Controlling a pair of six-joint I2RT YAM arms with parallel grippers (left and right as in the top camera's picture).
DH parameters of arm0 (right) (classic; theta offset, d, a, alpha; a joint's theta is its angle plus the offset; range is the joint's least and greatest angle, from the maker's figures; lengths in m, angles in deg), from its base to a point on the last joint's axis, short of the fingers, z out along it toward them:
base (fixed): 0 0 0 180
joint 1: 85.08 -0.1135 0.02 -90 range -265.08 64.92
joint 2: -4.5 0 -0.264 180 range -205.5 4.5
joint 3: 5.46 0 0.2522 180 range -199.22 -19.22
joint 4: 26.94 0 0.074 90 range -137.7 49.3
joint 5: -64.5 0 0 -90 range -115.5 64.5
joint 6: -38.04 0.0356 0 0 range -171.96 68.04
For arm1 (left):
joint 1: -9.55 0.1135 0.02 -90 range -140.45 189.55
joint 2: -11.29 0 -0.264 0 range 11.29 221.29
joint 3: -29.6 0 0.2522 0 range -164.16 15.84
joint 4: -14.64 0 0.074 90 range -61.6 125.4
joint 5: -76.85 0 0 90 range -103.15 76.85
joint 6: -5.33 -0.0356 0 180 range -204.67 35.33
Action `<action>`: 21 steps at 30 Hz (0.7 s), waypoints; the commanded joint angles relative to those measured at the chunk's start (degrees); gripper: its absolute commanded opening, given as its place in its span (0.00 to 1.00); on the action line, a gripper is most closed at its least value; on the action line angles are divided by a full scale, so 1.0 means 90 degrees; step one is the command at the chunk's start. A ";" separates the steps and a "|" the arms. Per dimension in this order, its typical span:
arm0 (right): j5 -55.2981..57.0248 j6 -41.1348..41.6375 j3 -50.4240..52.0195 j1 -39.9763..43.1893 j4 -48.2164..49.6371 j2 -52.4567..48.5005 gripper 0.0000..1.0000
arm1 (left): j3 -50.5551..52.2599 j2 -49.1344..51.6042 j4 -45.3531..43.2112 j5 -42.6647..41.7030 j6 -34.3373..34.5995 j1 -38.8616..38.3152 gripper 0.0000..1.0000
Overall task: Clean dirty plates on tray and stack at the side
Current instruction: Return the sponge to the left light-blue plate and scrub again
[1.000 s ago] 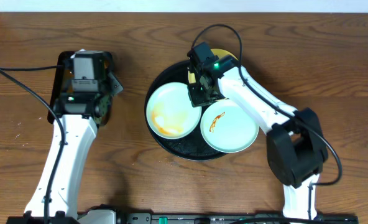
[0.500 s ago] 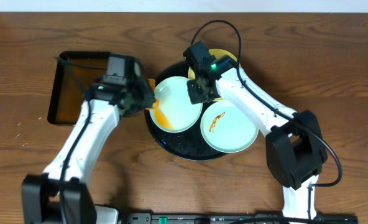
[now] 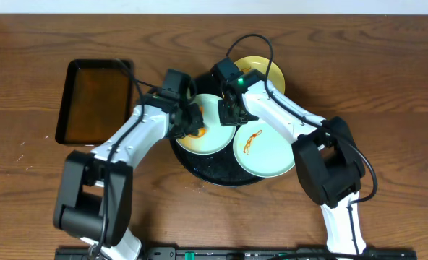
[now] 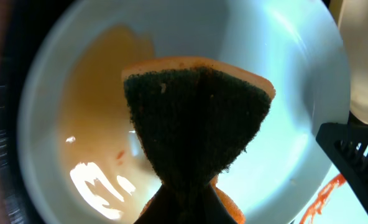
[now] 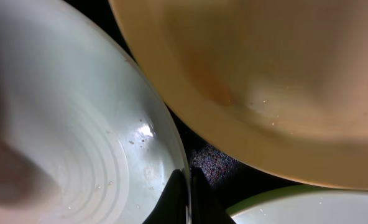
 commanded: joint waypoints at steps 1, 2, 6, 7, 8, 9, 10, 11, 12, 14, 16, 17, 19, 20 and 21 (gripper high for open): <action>0.0029 0.0291 -0.0010 -0.0002 -0.0019 -0.0075 0.01 | 0.0061 0.0250 -0.0119 0.0010 0.0238 -0.0090 0.08; 0.0027 0.0296 -0.0010 0.0002 -0.0022 -0.0075 0.01 | 0.0061 0.0340 -0.0146 0.0097 0.0250 -0.0109 0.08; 0.0029 0.0296 -0.0010 0.0005 -0.0024 -0.0075 0.01 | 0.0061 0.0605 -0.0121 0.0321 0.0248 -0.0117 0.07; 0.0029 0.0294 -0.0010 0.0005 -0.0024 -0.0075 0.01 | 0.0061 0.0663 -0.0119 0.0437 0.0248 -0.0117 0.08; 0.0029 0.0294 -0.0010 0.0005 -0.0024 -0.0075 0.01 | 0.0061 0.0695 -0.0109 0.0539 0.0245 -0.0119 0.07; 0.0029 0.0294 -0.0010 0.0005 -0.0024 -0.0075 0.01 | 0.0061 0.0719 -0.0078 0.0731 0.0248 -0.0119 0.07; 0.0029 0.0294 -0.0010 0.0005 -0.0024 -0.0075 0.01 | 0.0061 0.0726 -0.0046 0.0901 0.0245 -0.0119 0.08; 0.0027 0.0294 -0.0010 0.0005 -0.0027 -0.0075 0.01 | 0.0061 0.0726 0.0002 0.1144 0.0245 -0.0117 0.08; 0.0029 0.0294 -0.0010 0.0005 -0.0032 -0.0075 0.01 | 0.0061 0.0721 0.0061 0.1421 0.0245 -0.0117 0.07; 0.0029 0.0294 -0.0010 0.0005 -0.0046 -0.0075 0.01 | 0.0058 0.0721 0.0175 0.1982 0.0248 -0.0100 0.08; 0.0029 0.0291 -0.0010 0.0005 -0.0049 -0.0075 0.01 | 0.0051 0.0714 0.0265 0.2448 0.0248 -0.0092 0.08; 0.0032 0.0291 -0.0010 0.0005 -0.0046 -0.0075 0.01 | 0.0046 0.0695 0.0308 0.2642 0.0245 -0.0092 0.08; 0.0029 0.0291 -0.0010 0.0005 -0.0046 -0.0075 0.01 | 0.0039 0.0607 0.0391 0.2963 0.0221 -0.0092 0.08; 0.0029 0.0291 -0.0010 0.0005 -0.0046 -0.0075 0.01 | 0.0034 0.0549 0.0418 0.3058 0.0221 -0.0092 0.07; 0.0029 0.0291 -0.0010 0.0005 -0.0046 -0.0075 0.01 | 0.0034 0.0464 0.0442 0.3155 0.0221 -0.0092 0.07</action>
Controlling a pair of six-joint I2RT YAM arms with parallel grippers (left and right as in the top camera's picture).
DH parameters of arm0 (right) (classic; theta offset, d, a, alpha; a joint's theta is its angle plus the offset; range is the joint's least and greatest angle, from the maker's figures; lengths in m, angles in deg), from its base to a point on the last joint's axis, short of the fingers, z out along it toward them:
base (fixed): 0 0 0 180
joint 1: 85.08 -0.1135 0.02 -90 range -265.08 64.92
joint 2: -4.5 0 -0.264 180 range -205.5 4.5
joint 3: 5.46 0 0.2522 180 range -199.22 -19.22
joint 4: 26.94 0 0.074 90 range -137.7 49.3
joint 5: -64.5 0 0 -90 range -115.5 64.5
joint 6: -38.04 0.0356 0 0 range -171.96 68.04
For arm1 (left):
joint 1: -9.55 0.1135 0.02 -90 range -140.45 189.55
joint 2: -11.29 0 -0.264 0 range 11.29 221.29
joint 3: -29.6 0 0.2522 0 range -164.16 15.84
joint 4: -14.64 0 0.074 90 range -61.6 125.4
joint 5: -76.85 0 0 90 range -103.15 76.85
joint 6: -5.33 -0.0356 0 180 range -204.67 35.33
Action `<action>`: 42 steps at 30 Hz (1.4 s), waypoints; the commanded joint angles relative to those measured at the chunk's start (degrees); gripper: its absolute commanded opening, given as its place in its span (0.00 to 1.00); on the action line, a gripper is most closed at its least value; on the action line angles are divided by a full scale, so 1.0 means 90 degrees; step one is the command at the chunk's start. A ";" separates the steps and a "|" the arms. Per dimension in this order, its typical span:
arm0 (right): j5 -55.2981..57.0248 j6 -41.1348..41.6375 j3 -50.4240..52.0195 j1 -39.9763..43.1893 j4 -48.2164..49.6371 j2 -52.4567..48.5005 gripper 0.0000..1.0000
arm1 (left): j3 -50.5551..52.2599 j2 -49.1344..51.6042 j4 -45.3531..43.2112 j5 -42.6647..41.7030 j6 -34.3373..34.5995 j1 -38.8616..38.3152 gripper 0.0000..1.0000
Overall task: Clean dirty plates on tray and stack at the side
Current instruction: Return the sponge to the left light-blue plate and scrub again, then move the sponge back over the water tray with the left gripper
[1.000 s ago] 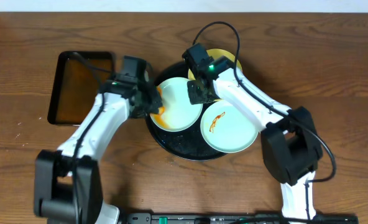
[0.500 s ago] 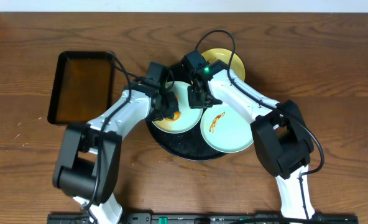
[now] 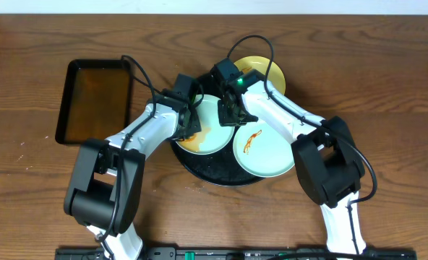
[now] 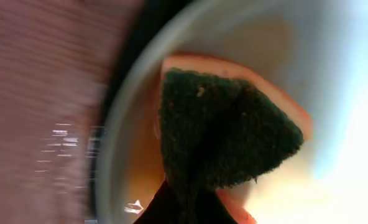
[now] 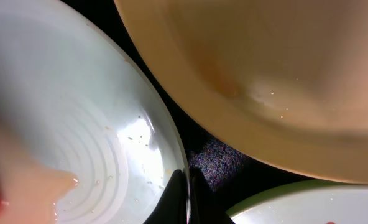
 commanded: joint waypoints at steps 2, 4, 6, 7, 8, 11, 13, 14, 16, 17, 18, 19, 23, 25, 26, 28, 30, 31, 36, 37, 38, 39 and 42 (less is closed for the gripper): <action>0.0124 0.0087 -0.0010 -0.0002 -0.0019 -0.0068 0.01 | 0.0090 -0.0221 0.0182 0.1309 0.0049 0.0083 0.07; 0.0143 0.0087 -0.0010 -0.0002 -0.0019 -0.0068 0.01 | 0.0090 -0.0481 0.0180 0.1324 0.0051 0.0083 0.07; 0.0141 0.0010 -0.0010 -0.0005 -0.0019 -0.0068 0.01 | 0.0090 -0.0765 0.0185 0.1319 0.0053 0.0083 0.08; 0.0141 -0.0046 -0.0010 -0.0015 -0.0017 -0.0068 0.01 | 0.0090 -0.0933 0.0185 0.1316 0.0053 0.0083 0.07; 0.0141 -0.0080 -0.0012 -0.0022 -0.0017 -0.0068 0.01 | 0.0090 -0.1202 0.0202 0.1316 0.0053 0.0083 0.08; 0.0141 -0.0112 -0.0012 -0.0027 -0.0027 -0.0063 0.01 | 0.0090 -0.1722 0.0306 0.1314 0.0194 0.0121 0.07; 0.0136 -0.0270 -0.0032 -0.0027 -0.0046 -0.0041 0.01 | 0.0090 -0.2079 0.0374 0.1231 0.0338 0.0204 0.07; 0.0136 -0.0364 -0.0049 -0.0027 -0.0066 -0.0007 0.01 | 0.0090 -0.2239 0.0376 0.1090 0.0342 0.0272 0.07; 0.0141 -0.0483 -0.0087 -0.0027 -0.0109 0.0100 0.01 | 0.0090 -0.2487 0.0379 0.0767 0.0340 0.0427 0.07; 0.0138 -0.0537 -0.0104 -0.0027 -0.0121 0.0172 0.01 | 0.0090 -0.2596 0.0393 0.0578 0.0340 0.0529 0.07; 0.0138 -0.0588 -0.0117 -0.0027 -0.0129 0.0277 0.01 | 0.0090 -0.2671 0.0406 0.0423 0.0340 0.0624 0.07; 0.0138 -0.0641 -0.0119 -0.0034 -0.0129 0.0391 0.01 | 0.0090 -0.2739 0.0427 0.0243 0.0340 0.0741 0.07; 0.0172 -0.1018 -0.0119 -0.0083 -0.0138 0.0865 0.01 | 0.0090 -0.2807 0.0631 -0.0078 0.0342 0.1149 0.07; 0.0255 -0.1207 -0.0119 -0.0131 -0.0143 0.1112 0.01 | 0.0092 -0.2800 0.0789 -0.0078 0.0340 0.1333 0.08; 0.0323 -0.1251 -0.0119 -0.0153 -0.0143 0.1200 0.01 | 0.0092 -0.2800 0.0867 -0.0075 0.0340 0.1421 0.07; 0.0483 -0.1299 -0.0119 -0.0219 -0.0138 0.1382 0.01 | 0.0092 -0.2800 0.0986 -0.0078 0.0342 0.1576 0.07; 0.0578 -0.1307 -0.0119 -0.0289 -0.0136 0.1513 0.01 | 0.0092 -0.2800 0.1071 -0.0075 0.0340 0.1688 0.08; 0.0578 -0.1316 -0.0119 -0.0318 -0.0138 0.1540 0.01 | 0.0092 -0.2800 0.1112 -0.0078 0.0340 0.1739 0.08; 0.0573 -0.0801 -0.0107 -0.0357 -0.0340 0.1467 0.11 | 0.0092 -0.2800 0.1282 -0.0075 0.0340 0.1834 0.07; 0.0576 -0.0772 -0.0097 -0.0347 -0.0369 0.1406 0.16 | 0.0092 -0.2800 0.1307 -0.0075 0.0338 0.1834 0.07; 0.0583 -0.0770 -0.0075 -0.0345 -0.0372 0.1319 0.22 | 0.0092 -0.2800 0.1328 -0.0075 0.0340 0.1834 0.08; 0.0610 -0.0767 -0.0063 -0.0333 -0.0367 0.1241 0.29 | 0.0092 -0.2800 0.1341 -0.0075 0.0338 0.1834 0.07; 0.0619 -0.0765 -0.0063 -0.0294 -0.0306 0.0857 0.37 | 0.0092 -0.2800 0.1353 -0.0075 0.0340 0.1834 0.08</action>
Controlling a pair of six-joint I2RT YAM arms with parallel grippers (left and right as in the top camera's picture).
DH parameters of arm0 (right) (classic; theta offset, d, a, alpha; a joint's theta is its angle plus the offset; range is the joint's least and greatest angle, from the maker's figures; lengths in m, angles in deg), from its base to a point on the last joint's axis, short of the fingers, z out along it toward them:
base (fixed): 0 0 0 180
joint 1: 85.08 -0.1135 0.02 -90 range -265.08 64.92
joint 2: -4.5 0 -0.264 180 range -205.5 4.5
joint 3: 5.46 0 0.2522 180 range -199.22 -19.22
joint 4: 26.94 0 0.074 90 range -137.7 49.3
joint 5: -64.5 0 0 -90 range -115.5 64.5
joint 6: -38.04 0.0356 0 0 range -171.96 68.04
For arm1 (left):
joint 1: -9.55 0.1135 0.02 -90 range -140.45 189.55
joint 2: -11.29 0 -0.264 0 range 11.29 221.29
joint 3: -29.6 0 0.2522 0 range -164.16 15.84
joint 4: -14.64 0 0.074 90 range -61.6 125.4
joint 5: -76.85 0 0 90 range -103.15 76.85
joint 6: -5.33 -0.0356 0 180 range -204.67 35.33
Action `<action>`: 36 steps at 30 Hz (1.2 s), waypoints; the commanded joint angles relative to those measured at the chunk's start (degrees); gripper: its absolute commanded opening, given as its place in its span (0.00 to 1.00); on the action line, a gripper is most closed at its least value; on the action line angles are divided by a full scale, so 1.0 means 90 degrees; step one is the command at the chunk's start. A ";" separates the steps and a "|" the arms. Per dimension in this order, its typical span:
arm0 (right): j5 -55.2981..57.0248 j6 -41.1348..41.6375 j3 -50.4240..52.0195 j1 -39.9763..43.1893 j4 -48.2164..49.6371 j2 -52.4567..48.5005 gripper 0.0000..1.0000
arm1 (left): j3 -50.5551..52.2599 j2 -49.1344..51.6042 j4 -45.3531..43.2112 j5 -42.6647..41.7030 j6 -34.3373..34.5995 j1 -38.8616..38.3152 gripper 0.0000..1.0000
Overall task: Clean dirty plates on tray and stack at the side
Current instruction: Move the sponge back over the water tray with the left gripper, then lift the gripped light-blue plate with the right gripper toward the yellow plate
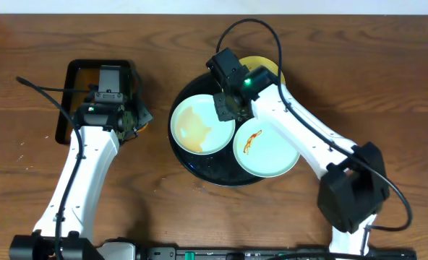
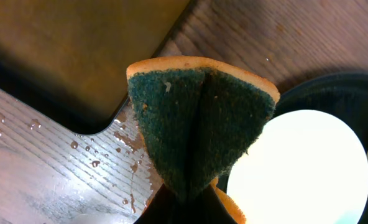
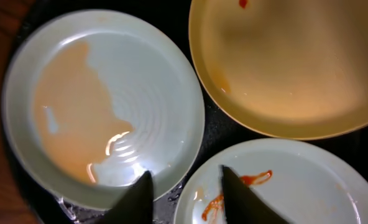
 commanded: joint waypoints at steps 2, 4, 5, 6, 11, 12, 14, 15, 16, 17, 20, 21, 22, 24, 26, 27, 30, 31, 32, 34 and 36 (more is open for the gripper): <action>0.0104 0.0129 -0.0015 0.0073 0.0095 -0.0673 0.38 | 0.0041 -0.0029 0.0022 -0.0015 0.0029 0.0027 0.07; 0.0104 0.0129 -0.0015 0.0087 0.0134 -0.0865 0.38 | 0.0041 -0.0029 0.0022 -0.0015 0.0029 0.0027 0.08; 0.0102 0.0129 -0.0015 0.0087 0.0141 -0.0945 0.38 | 0.0041 -0.0029 0.0022 -0.0015 0.0029 0.0027 0.08; 0.0087 0.0129 -0.0015 0.0087 0.0143 -0.1003 0.38 | 0.0041 -0.0029 0.0024 -0.0015 0.0029 0.0027 0.07; 0.0002 0.0131 -0.0015 0.0090 0.0163 -0.1161 0.39 | 0.0041 -0.0029 0.0022 -0.0015 0.0029 0.0027 0.08; 0.0007 0.0131 -0.0015 0.0090 0.0160 -0.1175 0.39 | 0.0041 -0.0029 0.0022 -0.0015 0.0029 0.0027 0.08; -0.0019 0.0134 -0.0015 0.0095 0.0168 -0.1248 0.39 | 0.0041 -0.0029 0.0024 -0.0015 0.0029 0.0027 0.07; -0.0041 0.0134 -0.0012 0.0095 0.0197 -0.1304 0.38 | 0.0041 -0.0029 0.0024 -0.0015 0.0029 0.0027 0.08; -0.0070 0.0136 -0.0012 0.0095 0.0223 -0.1336 0.38 | 0.0041 -0.0029 0.0024 -0.0015 0.0029 0.0027 0.07; -0.0087 0.0134 -0.0010 0.0095 0.0255 -0.1392 0.37 | 0.0041 -0.0029 0.0024 -0.0015 0.0029 0.0027 0.08; -0.0090 0.0134 -0.0010 0.0087 0.0335 -0.1525 0.37 | 0.0041 -0.0029 0.0022 -0.0015 0.0032 0.0027 0.08; -0.0102 0.0134 -0.0010 0.0087 0.0355 -0.1562 0.36 | 0.0041 -0.0029 0.0022 -0.0015 0.0032 0.0027 0.08; -0.0107 0.0134 -0.0010 0.0087 0.0376 -0.1630 0.36 | 0.0041 -0.0029 0.0024 -0.0015 0.0029 0.0027 0.08; -0.0109 0.0134 -0.0010 0.0092 0.0379 -0.1734 0.35 | 0.0041 -0.0029 0.0024 -0.0015 0.0032 0.0027 0.08; -0.0112 0.0131 -0.0010 0.0107 0.0379 -0.1802 0.33 | 0.0041 -0.0029 0.0027 -0.0015 0.0029 0.0027 0.08; -0.0119 0.0131 -0.0010 0.0121 0.0379 -0.1812 0.31 | 0.0044 -0.0029 0.0024 -0.0015 0.0032 0.0027 0.08; -0.0185 0.0129 -0.0010 0.0131 0.0379 -0.1831 0.01 | 0.0046 -0.0029 0.0024 -0.0015 0.0032 0.0027 0.08; -0.0185 0.0129 -0.0012 0.0131 0.0379 -0.1829 0.01 | 0.0046 -0.0029 0.0024 -0.0015 0.0029 0.0027 0.08; -0.0180 0.0131 -0.0019 0.0131 0.0374 -0.1817 0.01 | 0.0046 -0.0029 0.0024 -0.0015 0.0029 0.0027 0.08; -0.0134 0.0131 -0.0044 0.0131 0.0369 -0.1768 0.01 | 0.0049 -0.0029 0.0024 -0.0015 0.0029 0.0027 0.08; -0.0070 0.0131 -0.0073 0.0131 0.0369 -0.1630 0.01 | 0.0058 -0.0029 0.0027 -0.0015 0.0029 0.0027 0.08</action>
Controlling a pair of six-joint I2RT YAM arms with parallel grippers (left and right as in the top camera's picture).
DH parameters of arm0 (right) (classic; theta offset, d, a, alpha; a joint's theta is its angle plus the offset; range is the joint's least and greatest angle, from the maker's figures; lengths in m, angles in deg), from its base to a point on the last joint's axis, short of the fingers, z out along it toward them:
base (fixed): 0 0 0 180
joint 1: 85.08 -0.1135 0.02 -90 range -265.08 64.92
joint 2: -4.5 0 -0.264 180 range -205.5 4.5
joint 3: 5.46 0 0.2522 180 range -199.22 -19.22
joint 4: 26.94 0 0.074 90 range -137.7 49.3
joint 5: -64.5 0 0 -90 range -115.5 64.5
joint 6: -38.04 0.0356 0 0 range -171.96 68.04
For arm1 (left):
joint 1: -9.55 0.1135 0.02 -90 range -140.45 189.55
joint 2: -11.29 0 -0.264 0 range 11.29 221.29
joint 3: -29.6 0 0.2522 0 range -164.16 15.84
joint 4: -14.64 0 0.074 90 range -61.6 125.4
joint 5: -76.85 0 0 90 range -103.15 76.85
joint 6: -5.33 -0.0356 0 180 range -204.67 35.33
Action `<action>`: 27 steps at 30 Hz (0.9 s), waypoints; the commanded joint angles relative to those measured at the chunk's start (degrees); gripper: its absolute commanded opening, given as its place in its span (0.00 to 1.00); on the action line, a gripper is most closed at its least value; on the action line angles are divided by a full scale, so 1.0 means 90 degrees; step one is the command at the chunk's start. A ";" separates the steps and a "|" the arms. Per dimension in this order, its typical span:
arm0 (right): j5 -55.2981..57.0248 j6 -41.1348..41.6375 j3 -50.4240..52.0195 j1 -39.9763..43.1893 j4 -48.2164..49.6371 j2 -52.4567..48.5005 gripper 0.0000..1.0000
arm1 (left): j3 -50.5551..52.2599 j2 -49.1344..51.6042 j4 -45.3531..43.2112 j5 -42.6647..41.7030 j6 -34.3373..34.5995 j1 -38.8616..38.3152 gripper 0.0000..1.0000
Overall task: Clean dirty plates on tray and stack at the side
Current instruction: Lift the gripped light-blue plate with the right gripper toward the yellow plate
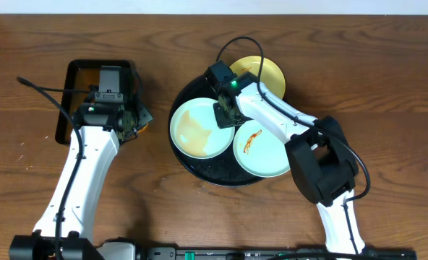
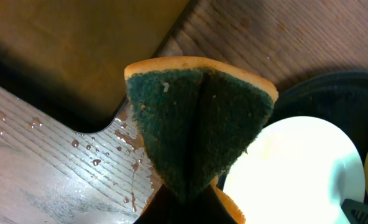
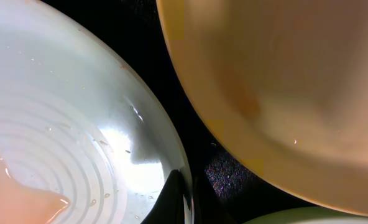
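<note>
A round black tray [image 1: 199, 172] carries a pale plate [image 1: 192, 133] smeared with orange sauce, a second pale plate [image 1: 268, 155] with a red squiggle, and a yellow plate [image 1: 268, 68] at the back. My right gripper [image 1: 225, 115] is shut on the smeared plate's right rim; in the right wrist view the gripper [image 3: 185, 202] pinches that plate [image 3: 59, 137] next to the yellow plate [image 3: 283, 81]. My left gripper [image 1: 131, 119] is shut on a green-and-orange sponge [image 2: 199, 118], held over the wet table between the two trays.
A rectangular black tray [image 1: 68, 101] of brownish water lies at the left, its corner [image 2: 66, 50] just behind the sponge. Water drops [image 2: 91, 162] spot the wood below the sponge. Cables loop over both arms.
My right gripper was open above the plates; now it is down and shut on the smeared plate's right rim. The left gripper and sponge have hardly moved.
First the sponge was on the smeared plate while my right gripper pinched its rim. Then the sponge was at the plate's left edge. Later the left gripper held the sponge beside the rectangular tray and the right was open above; now the right pinches the rim again.
</note>
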 commanded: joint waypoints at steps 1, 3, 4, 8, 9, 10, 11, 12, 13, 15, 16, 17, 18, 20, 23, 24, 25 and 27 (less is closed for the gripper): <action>0.0189 0.0000 0.0022 -0.0032 -0.0036 -0.0019 0.01 | 0.0066 -0.0029 -0.0002 -0.0015 0.0029 0.0027 0.08; 0.0488 -0.0002 0.0017 -0.0029 -0.0027 0.0226 0.01 | 0.0078 -0.0029 -0.0002 -0.0015 0.0029 0.0027 0.08; 0.0670 -0.0005 0.0015 -0.0036 -0.0032 0.0364 0.01 | 0.0085 -0.0029 -0.0002 -0.0015 0.0029 0.0027 0.08; 0.1513 -0.0274 0.0015 -0.0180 -0.0087 0.0818 0.01 | 0.0095 -0.0029 -0.0005 -0.0015 0.0029 0.0027 0.08; 0.1732 -0.0321 0.0015 -0.0240 -0.0109 0.0903 0.01 | 0.0095 -0.0029 -0.0007 -0.0015 0.0029 0.0027 0.08; 0.1950 -0.0340 0.0015 -0.0313 -0.0131 0.0976 0.01 | 0.0095 -0.0029 -0.0010 -0.0015 0.0032 0.0027 0.08; 0.2130 -0.0340 0.0015 -0.0376 -0.0146 0.1025 0.01 | 0.0095 -0.0029 -0.0010 -0.0015 0.0029 0.0027 0.08; 0.2351 -0.0338 0.0015 -0.0459 -0.0153 0.1073 0.01 | 0.0095 -0.0029 -0.0010 -0.0015 0.0032 0.0027 0.08; 0.2543 -0.0340 0.0015 -0.0537 -0.0158 0.1112 0.01 | 0.0095 -0.0029 -0.0010 -0.0015 0.0032 0.0027 0.08; 0.2912 -0.0340 0.0015 -0.0699 -0.0155 0.1178 0.01 | 0.0095 -0.0029 -0.0010 -0.0015 0.0032 0.0027 0.08; 0.3075 -0.0338 0.0015 -0.0777 -0.0153 0.1197 0.01 | 0.0095 -0.0029 -0.0010 -0.0015 0.0029 0.0027 0.08; 0.3240 -0.0338 0.0010 -0.0857 -0.0153 0.1219 0.01 | 0.0095 -0.0029 -0.0010 -0.0015 0.0029 0.0027 0.08; 0.3378 -0.0338 0.0010 -0.0923 -0.0155 0.1236 0.01 | 0.0095 -0.0029 -0.0010 -0.0015 0.0029 0.0027 0.08; 0.3718 -0.0338 0.0010 -0.1073 -0.0172 0.1270 0.01 | 0.0095 -0.0029 -0.0010 -0.0015 0.0029 0.0027 0.08; 0.4284 -0.0335 0.0010 -0.1294 -0.0177 0.1333 0.01 | 0.0095 -0.0029 -0.0010 -0.0015 0.0029 0.0027 0.08; 0.4432 -0.0338 0.0000 -0.1343 -0.0177 0.1360 0.01 | 0.0095 -0.0029 -0.0010 -0.0015 0.0029 0.0027 0.08; 0.4588 -0.0338 -0.0007 -0.1387 -0.0180 0.1394 0.01 | 0.0095 -0.0029 -0.0010 -0.0015 0.0029 0.0027 0.08; 0.4862 -0.0340 -0.0027 -0.1440 -0.0182 0.1479 0.01 | 0.0095 -0.0029 -0.0010 -0.0015 0.0029 0.0027 0.08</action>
